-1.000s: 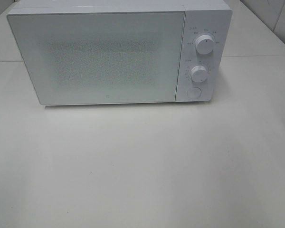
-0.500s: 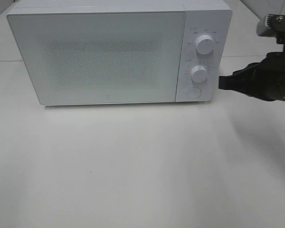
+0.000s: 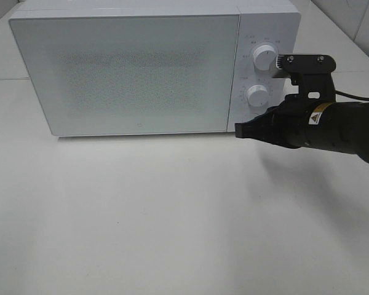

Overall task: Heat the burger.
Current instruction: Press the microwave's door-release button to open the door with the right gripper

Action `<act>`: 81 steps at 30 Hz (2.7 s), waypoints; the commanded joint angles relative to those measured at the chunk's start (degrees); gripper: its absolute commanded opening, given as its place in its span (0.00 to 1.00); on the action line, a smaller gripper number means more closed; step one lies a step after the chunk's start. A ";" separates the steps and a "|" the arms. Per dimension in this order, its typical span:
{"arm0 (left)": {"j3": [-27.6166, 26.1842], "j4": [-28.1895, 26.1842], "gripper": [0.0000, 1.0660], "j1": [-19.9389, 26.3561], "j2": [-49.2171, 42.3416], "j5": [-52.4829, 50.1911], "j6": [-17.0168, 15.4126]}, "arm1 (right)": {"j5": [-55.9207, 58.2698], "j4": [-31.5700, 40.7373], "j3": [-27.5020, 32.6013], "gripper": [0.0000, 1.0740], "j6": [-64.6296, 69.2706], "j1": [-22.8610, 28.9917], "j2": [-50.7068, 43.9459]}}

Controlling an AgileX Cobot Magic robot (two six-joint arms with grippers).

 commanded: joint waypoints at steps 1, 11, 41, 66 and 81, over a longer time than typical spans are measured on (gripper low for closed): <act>0.11 -0.11 0.00 0.17 -1.26 -0.92 0.00 | -2.92 -0.29 -0.63 0.00 0.57 0.06 1.55; 0.11 -0.11 0.00 0.17 -1.26 -0.92 0.00 | -12.32 0.11 -0.63 0.00 6.59 0.06 7.51; 0.11 -0.06 0.00 0.17 -1.26 -0.92 0.00 | -15.07 15.18 -8.31 0.00 36.73 -0.17 13.98; 0.11 -0.06 0.00 0.17 -1.26 -0.92 0.00 | -20.51 15.13 -9.34 0.00 45.66 -0.17 19.88; 0.11 -0.06 0.00 0.17 -1.26 -0.92 -0.06 | -26.70 15.41 -11.75 0.00 50.53 -0.17 22.63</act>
